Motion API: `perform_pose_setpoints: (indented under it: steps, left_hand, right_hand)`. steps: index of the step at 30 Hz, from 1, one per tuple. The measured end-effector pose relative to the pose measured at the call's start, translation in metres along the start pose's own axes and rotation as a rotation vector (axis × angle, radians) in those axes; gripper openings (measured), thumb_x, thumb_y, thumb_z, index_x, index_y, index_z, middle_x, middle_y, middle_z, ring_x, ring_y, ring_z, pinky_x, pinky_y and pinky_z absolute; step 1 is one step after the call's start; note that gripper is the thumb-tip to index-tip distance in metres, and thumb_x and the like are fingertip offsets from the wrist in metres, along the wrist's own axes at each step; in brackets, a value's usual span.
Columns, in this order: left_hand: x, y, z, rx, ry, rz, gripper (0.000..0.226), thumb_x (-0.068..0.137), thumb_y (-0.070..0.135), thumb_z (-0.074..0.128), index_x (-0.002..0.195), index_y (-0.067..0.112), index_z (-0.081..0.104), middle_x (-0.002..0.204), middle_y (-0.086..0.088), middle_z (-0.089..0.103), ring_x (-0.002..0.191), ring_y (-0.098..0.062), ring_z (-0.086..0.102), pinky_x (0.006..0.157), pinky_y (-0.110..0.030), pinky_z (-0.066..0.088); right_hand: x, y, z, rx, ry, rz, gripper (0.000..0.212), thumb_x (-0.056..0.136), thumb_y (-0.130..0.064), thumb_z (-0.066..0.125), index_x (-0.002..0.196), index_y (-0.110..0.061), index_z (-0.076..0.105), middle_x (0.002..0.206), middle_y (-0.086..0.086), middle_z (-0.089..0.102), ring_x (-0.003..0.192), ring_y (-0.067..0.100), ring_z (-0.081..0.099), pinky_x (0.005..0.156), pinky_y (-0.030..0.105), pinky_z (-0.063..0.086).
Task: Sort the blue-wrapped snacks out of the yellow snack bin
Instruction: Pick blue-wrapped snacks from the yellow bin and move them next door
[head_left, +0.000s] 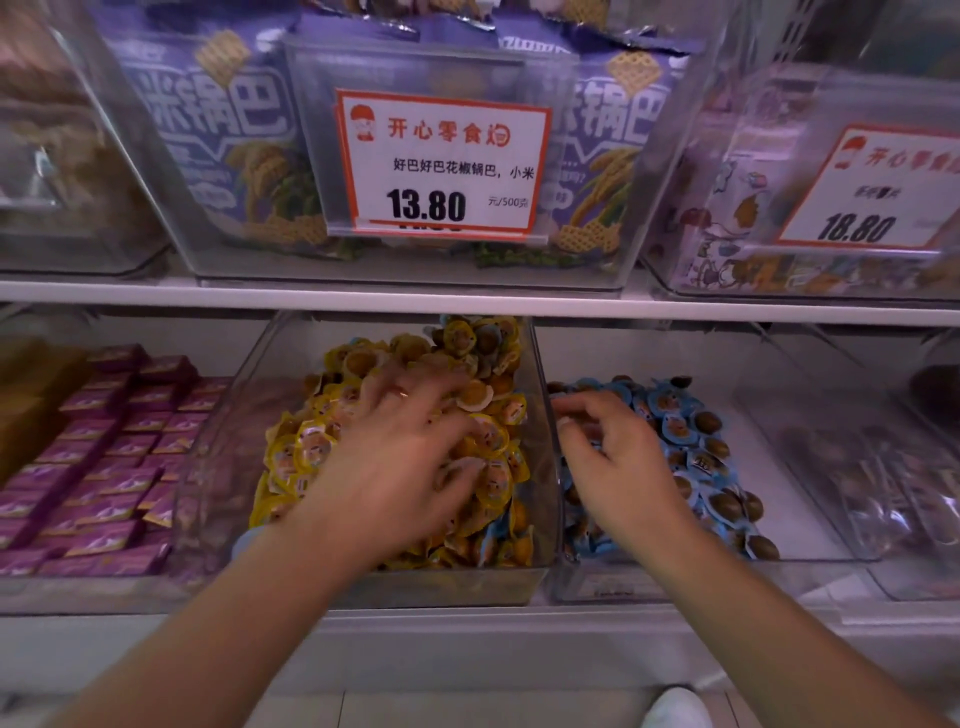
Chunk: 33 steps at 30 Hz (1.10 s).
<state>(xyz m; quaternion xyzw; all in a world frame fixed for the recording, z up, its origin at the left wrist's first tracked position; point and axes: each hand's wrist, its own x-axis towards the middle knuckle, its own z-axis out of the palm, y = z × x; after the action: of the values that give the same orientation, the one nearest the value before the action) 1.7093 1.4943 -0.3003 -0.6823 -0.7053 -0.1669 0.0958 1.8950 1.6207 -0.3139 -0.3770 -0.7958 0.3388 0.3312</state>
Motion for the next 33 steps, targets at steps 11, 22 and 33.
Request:
perform_pose_setpoints:
  steps: [11, 22, 33]
  left_hand:
    - [0.009, -0.006, 0.025, 0.098, -0.344, -0.019, 0.065, 0.077, 0.077, 0.040, 0.129, 0.040, 0.050, 0.132, 0.010, 0.043, 0.120, -0.017, 0.046, 0.107, -0.039, 0.031]
    - [0.015, -0.029, 0.000, 0.007, -0.414, -0.068, 0.018, 0.060, 0.048, 0.049, 0.058, 0.031, 0.049, 0.082, 0.016, 0.055, 0.085, -0.007, 0.054, 0.108, -0.029, 0.025]
    - [0.009, 0.013, 0.032, 0.114, -0.356, -0.027, 0.094, 0.054, 0.091, 0.044, 0.131, 0.037, 0.036, 0.124, 0.008, 0.060, 0.113, -0.021, 0.057, 0.095, -0.040, 0.039]
  right_hand:
    - [-0.002, -0.001, -0.001, 0.006, -0.006, 0.001, 0.023, 0.098, -0.019, 0.052, 0.114, -0.021, 0.067, 0.111, -0.007, 0.065, 0.104, 0.009, 0.061, 0.092, 0.039, 0.053]
    - [-0.003, -0.001, -0.003, 0.002, -0.039, -0.008, 0.024, 0.098, -0.023, 0.052, 0.116, -0.022, 0.066, 0.110, -0.008, 0.064, 0.102, 0.007, 0.061, 0.089, 0.035, 0.054]
    - [-0.003, -0.002, 0.000, 0.002, -0.031, 0.000, 0.024, 0.098, -0.021, 0.050, 0.117, -0.021, 0.066, 0.110, -0.006, 0.065, 0.102, 0.010, 0.063, 0.088, 0.040, 0.055]
